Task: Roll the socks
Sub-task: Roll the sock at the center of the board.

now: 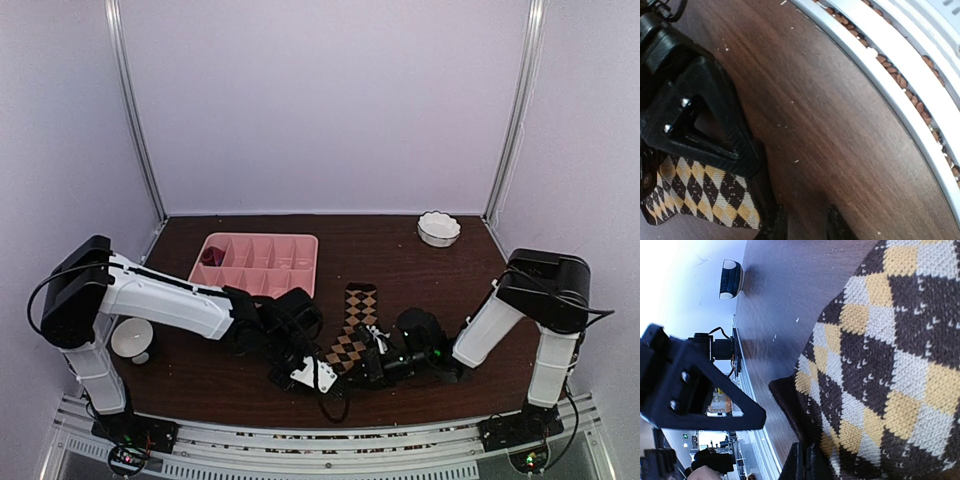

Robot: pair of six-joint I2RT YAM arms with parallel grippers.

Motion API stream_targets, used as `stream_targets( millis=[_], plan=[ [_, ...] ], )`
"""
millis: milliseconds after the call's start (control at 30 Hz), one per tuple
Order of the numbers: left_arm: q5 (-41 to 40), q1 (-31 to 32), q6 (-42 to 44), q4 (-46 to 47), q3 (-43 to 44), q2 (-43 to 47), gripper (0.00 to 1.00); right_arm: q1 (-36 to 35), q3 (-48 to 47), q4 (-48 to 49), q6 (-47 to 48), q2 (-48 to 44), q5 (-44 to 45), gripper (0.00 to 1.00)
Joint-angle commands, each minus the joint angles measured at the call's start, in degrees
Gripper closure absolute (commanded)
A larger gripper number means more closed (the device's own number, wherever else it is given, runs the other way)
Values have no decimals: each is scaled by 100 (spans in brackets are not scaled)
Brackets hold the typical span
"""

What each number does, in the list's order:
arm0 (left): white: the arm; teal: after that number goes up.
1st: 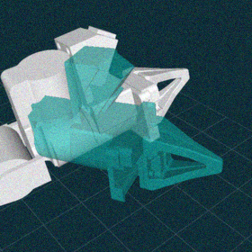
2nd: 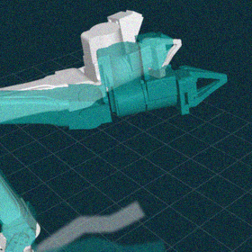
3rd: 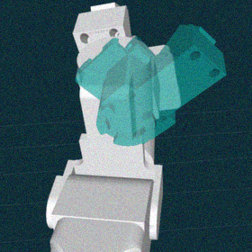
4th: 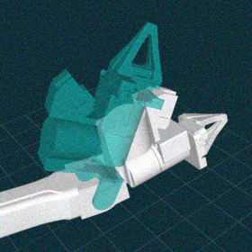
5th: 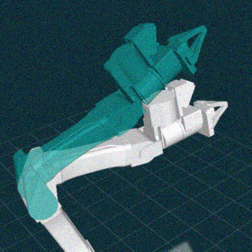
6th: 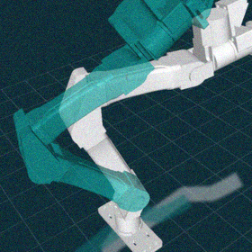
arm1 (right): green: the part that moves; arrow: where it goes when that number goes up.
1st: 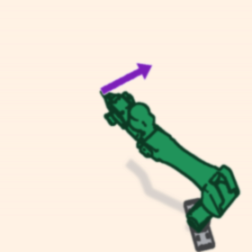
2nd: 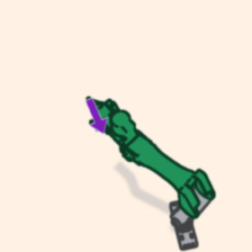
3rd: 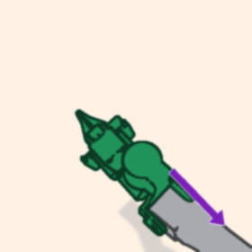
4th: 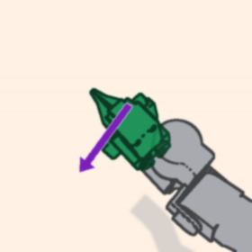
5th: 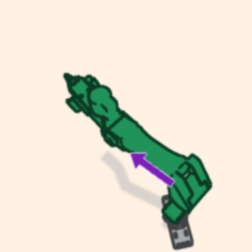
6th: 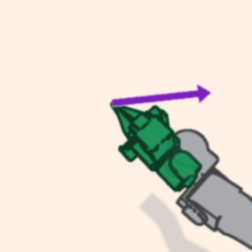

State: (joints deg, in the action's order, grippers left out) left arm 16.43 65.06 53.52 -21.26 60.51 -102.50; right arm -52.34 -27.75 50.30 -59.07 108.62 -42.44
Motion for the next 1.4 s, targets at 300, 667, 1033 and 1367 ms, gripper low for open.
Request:
stream_targets(
  millis=[300, 667, 1033, 1367],
  plan=[
    [-589, 88, 25, 583, 208, -319, 72, 72, 325, -987, -144, 161, 40, 100],
    [-467, 22, 1, 170, 413, -646, 73, 125, 421, -711, -266, 142, -18, 100],
    [-92, -310, -443, -628, 1070, -1234, 81, 135, 384, -625, -286, 77, -118, 100],
    [1067, -770, -963, -2110, 2112, -2088, 100, 16, 174, -2121, 816, -622, 528, 89]
  ],
)
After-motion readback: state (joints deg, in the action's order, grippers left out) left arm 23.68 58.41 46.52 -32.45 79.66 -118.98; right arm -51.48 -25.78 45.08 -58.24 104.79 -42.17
